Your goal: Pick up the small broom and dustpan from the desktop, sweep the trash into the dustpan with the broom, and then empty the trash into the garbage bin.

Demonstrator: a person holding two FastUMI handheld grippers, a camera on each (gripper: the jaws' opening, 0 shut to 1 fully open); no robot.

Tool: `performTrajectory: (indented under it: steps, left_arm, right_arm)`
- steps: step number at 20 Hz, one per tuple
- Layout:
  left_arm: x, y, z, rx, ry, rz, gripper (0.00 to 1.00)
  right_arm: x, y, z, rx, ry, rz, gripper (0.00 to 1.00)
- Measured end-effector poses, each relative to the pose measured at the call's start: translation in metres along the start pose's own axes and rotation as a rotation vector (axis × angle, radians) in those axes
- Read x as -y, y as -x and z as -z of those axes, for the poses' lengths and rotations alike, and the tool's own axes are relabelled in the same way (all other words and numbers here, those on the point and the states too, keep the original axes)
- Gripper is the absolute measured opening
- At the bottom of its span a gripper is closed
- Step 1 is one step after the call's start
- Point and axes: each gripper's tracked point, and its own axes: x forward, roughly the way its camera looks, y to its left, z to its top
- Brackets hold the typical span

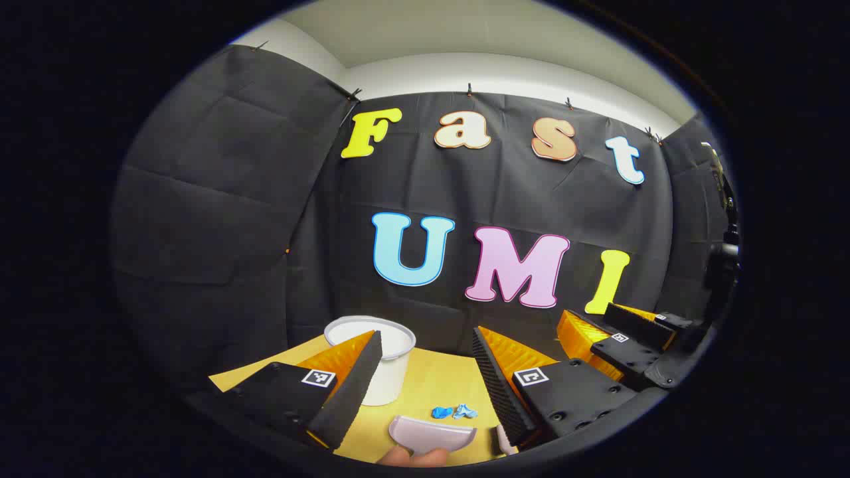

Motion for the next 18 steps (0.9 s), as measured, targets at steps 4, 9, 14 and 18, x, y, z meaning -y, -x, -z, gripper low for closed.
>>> performTrajectory:
  steps: [4, 9, 14, 18]
  left_arm:
    - [0.002, 0.005, -0.003, 0.011, 0.002, -0.009, 0.80]
    - [0.009, 0.007, -0.003, 0.016, 0.000, 0.011, 0.80]
    - [0.012, 0.009, -0.004, 0.019, 0.008, 0.020, 0.80]
    - [0.009, 0.012, -0.003, 0.021, 0.017, 0.011, 0.80]
  right_arm:
    - [-0.003, 0.003, 0.001, -0.004, -0.003, -0.015, 0.95]
    - [0.004, 0.007, -0.001, 0.003, 0.007, -0.003, 0.95]
    - [0.009, 0.009, 0.000, -0.005, 0.004, 0.012, 0.90]
    - [0.006, 0.010, -0.004, 0.010, 0.011, 0.008, 0.90]
